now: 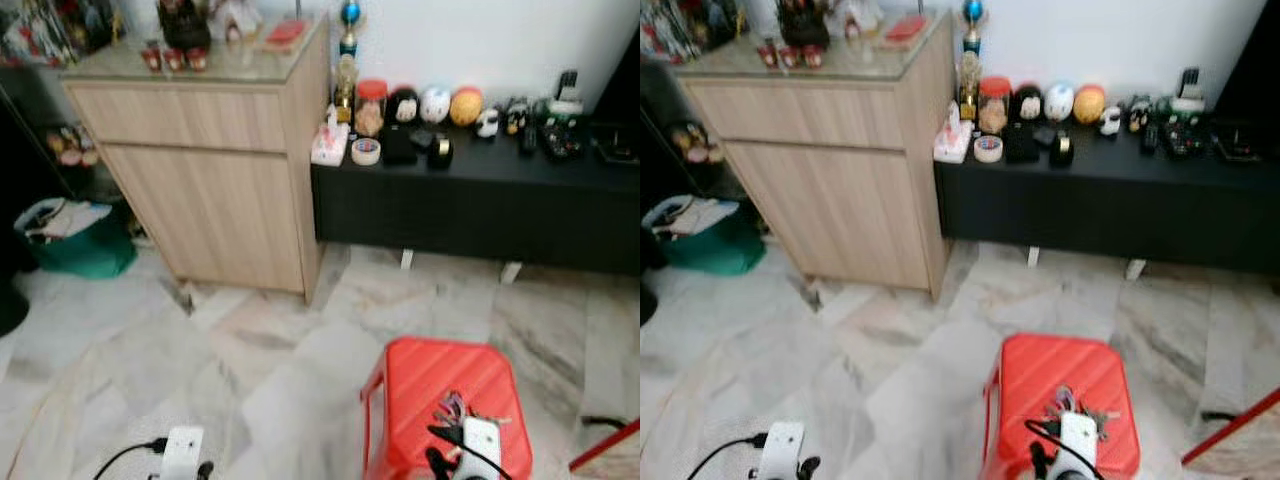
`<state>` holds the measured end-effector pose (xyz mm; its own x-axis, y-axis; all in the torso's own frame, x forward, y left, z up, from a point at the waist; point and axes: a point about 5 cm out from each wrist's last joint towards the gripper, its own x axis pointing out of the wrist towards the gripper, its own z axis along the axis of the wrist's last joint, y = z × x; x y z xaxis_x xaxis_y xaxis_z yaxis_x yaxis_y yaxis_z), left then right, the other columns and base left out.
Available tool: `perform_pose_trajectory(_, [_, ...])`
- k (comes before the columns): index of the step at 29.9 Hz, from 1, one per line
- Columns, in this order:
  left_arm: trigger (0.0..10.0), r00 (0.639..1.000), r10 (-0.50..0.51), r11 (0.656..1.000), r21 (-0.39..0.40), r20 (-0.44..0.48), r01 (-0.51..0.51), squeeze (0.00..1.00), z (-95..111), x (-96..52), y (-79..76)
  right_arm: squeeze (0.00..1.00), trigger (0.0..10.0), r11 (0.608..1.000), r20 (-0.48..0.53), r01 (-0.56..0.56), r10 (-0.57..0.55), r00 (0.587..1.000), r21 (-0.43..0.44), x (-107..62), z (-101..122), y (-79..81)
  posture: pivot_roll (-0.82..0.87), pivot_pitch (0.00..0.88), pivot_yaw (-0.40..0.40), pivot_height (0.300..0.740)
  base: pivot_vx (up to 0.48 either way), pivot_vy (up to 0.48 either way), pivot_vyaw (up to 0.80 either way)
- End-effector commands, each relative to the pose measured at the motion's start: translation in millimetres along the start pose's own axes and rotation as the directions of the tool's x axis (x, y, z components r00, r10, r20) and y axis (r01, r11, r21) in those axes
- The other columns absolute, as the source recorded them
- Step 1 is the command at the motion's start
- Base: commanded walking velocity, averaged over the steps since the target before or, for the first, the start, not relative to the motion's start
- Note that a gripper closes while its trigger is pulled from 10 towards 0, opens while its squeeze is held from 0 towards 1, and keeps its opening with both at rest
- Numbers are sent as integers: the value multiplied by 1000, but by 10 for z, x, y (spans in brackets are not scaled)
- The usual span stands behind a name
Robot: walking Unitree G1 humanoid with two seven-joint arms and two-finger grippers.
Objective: Hang keys on a hook
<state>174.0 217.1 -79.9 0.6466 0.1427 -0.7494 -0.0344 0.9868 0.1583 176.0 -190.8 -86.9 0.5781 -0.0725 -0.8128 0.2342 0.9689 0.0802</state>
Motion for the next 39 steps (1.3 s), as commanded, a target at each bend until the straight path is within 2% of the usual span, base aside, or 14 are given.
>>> perform_pose_trajectory(1, [10000,999,7,1000,10,-32,-7,0,-62,-14,56,0,10000,1000,-13,-9,9,1000,9,-3,-43,46,46,27,10,740,0,0,0])
perform_pose_trajectory(12, [10000,999,4,1000,16,-39,-4,0,-83,-19,49,0,10000,1000,-14,-8,8,1000,6,-5,-50,40,42,16,9,740,0,0,0])
perform_pose_trajectory(27, [10000,999,4,1000,17,-48,-3,0,-145,-41,43,0,10000,1000,-17,-13,13,1000,-1,-7,-62,39,40,10,6,740,0,-244,0])
perform_pose_trajectory(39, [10000,998,13,1000,27,-55,-12,0,-151,-42,61,0,10000,1000,-14,-8,8,1000,1,-8,-58,33,38,19,5,740,0,-26,0])
